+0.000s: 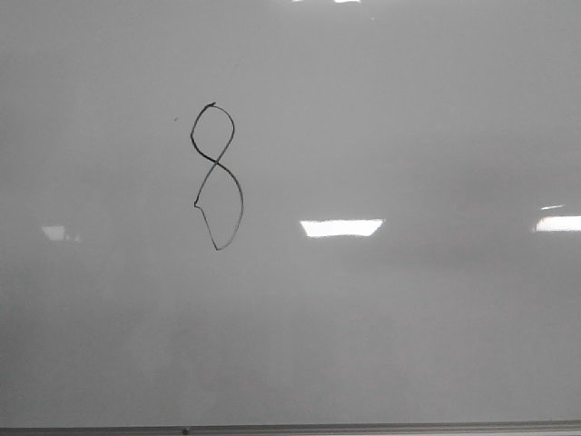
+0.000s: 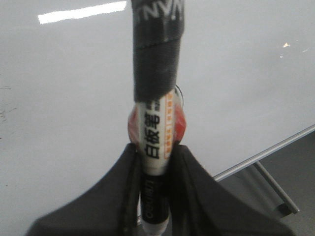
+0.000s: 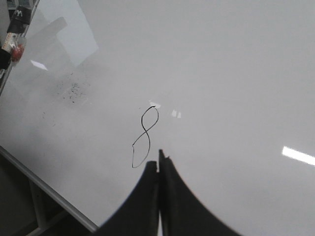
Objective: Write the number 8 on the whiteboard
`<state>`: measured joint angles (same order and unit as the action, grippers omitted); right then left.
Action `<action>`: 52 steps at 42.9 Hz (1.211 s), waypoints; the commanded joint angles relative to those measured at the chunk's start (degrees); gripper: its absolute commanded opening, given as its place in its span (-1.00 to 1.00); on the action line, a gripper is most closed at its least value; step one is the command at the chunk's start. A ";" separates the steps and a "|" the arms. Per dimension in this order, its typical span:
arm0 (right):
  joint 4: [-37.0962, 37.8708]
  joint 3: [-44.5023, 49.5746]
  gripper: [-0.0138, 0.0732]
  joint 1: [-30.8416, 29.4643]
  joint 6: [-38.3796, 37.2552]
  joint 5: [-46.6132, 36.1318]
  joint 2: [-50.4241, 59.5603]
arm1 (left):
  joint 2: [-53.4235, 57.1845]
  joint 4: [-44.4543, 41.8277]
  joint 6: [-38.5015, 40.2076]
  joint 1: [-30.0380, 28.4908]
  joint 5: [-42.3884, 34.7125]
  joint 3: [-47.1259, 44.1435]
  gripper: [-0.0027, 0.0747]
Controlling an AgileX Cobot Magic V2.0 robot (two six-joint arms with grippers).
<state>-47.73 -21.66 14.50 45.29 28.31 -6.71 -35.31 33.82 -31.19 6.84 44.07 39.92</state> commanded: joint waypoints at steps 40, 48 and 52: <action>-2.05 -1.34 -0.82 -0.31 -0.10 -3.28 -0.70 | -20.91 -49.23 48.95 -5.11 -29.15 -3.85 -0.99; -2.05 -1.34 -0.82 -0.31 -0.10 -3.28 -0.70 | -28.89 -48.33 48.86 -6.16 -41.02 -3.85 -0.98; -2.05 -1.34 -0.82 -0.31 -0.10 -3.28 -0.70 | -32.09 -48.35 48.48 -6.19 -43.00 -3.85 -0.98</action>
<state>-47.73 -21.66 14.42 45.29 28.17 -6.71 -66.00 -14.98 17.07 0.81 7.58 34.59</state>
